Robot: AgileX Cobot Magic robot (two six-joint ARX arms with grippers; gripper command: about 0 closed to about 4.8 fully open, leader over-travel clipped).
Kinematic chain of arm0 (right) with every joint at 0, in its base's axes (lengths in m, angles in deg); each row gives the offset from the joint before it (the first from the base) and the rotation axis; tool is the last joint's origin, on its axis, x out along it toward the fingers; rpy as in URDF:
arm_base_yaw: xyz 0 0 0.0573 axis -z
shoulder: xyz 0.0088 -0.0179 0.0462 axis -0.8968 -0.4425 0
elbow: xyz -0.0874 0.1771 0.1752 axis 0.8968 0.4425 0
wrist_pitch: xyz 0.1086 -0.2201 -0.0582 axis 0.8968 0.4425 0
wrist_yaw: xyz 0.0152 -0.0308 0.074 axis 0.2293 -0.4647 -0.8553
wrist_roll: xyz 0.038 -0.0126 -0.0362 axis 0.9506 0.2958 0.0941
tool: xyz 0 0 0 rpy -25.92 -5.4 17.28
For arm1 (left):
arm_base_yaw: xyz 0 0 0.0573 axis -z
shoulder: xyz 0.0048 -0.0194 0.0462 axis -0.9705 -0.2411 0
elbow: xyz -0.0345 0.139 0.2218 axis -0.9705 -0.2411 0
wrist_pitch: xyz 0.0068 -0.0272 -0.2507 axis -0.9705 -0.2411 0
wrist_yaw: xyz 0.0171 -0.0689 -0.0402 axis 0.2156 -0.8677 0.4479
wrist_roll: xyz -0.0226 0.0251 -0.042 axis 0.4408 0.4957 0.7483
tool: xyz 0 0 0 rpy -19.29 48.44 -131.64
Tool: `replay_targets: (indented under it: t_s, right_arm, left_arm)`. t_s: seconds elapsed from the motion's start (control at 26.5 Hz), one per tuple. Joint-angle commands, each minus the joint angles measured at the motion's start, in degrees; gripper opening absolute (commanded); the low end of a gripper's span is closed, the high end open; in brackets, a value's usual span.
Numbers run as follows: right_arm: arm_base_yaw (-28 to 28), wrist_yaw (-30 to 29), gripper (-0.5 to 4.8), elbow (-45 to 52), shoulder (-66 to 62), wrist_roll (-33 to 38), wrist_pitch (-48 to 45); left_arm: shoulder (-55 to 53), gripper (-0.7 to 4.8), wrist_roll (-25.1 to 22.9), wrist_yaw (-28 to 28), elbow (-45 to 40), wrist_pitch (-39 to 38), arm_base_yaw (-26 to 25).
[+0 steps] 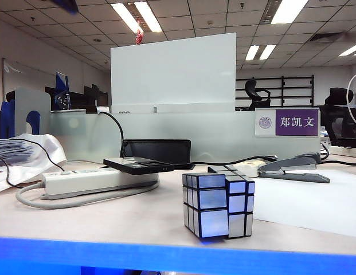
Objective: Press the button on the power strip.
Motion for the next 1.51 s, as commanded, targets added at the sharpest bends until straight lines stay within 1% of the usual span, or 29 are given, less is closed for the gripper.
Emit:
replay_targets:
  t_s: [0.04,0.15,0.26,0.49,0.53,0.68,0.83,0.94,1.05,1.17,1.21,1.28,1.32,1.39,1.51]
  right_arm:
    - [0.09,-0.55,0.0,-0.35,0.68,0.7,-2.73]
    - [0.85,-0.74,0.0,-0.39,1.49,2.56,-4.9]
    - [1.55,-0.7,0.0,-0.37,2.27,4.09,-7.52]
    - [4.63,-0.68,0.0,-0.31,3.69,7.91,-13.09]
    - [5.18,-0.61,0.0,-0.28,3.91,8.17,-13.38]
    - [7.58,-0.57,0.0,-0.24,4.07,9.18,-13.38]
    - [9.31,-0.77,0.0,0.15,4.13,9.6,-13.49]
    - [9.51,-0.77,0.0,1.03,4.52,11.67,-15.43]
    - [9.51,-0.74,0.0,1.92,5.35,13.99,-17.55]
    - [9.35,-0.74,0.0,3.08,7.04,16.72,-19.89]
    - [9.35,-0.7,0.0,3.76,8.24,17.55,-21.0]
    - [9.46,-0.17,0.0,5.27,10.78,18.93,-23.28]
    - [9.49,0.72,0.0,5.84,11.98,19.21,-23.8]
    - [9.49,4.07,0.0,6.8,14.82,19.21,-23.54]
    - [9.46,5.53,0.0,8.52,18.91,19.23,-23.52]
  left_arm:
    - [4.42,-0.05,-1.27,-0.37,-2.12,1.11,0.11]
    - [9.66,-0.05,-1.99,1.07,-5.57,2.43,0.09]
    - [16.04,-0.05,-1.97,1.95,-10.93,5.99,0.09]
    - [33.35,-0.05,-1.36,2.45,-27.87,18.84,0.09]
    - [36.06,-0.05,-0.83,3.37,-30.38,20.26,0.09]
    - [47.69,-0.05,0.87,10.69,-41.09,24.94,0.09]
    - [57.55,-0.05,2.49,14.56,-50.01,27.65,0.09]
    - [64.39,-0.05,4.87,18.05,-56.19,29.55,0.09]
    - [69.57,-0.05,7.15,18.93,-61.44,31.3,0.09]
    - [73.48,-0.05,7.39,20.59,-64.11,34.84,0.09]
    - [74.31,-0.05,9.16,20.59,-64.17,35.08,0.09]
    - [75.82,-0.05,16.76,21.7,-64.17,35.8,0.09]
    - [76.39,-0.05,18.73,22.99,-64.19,35.74,0.09]
    - [77.26,-0.05,19.04,24.46,-64.22,35.23,0.09]
    - [77.53,-0.05,19.1,25.29,-64.65,34.16,0.09]
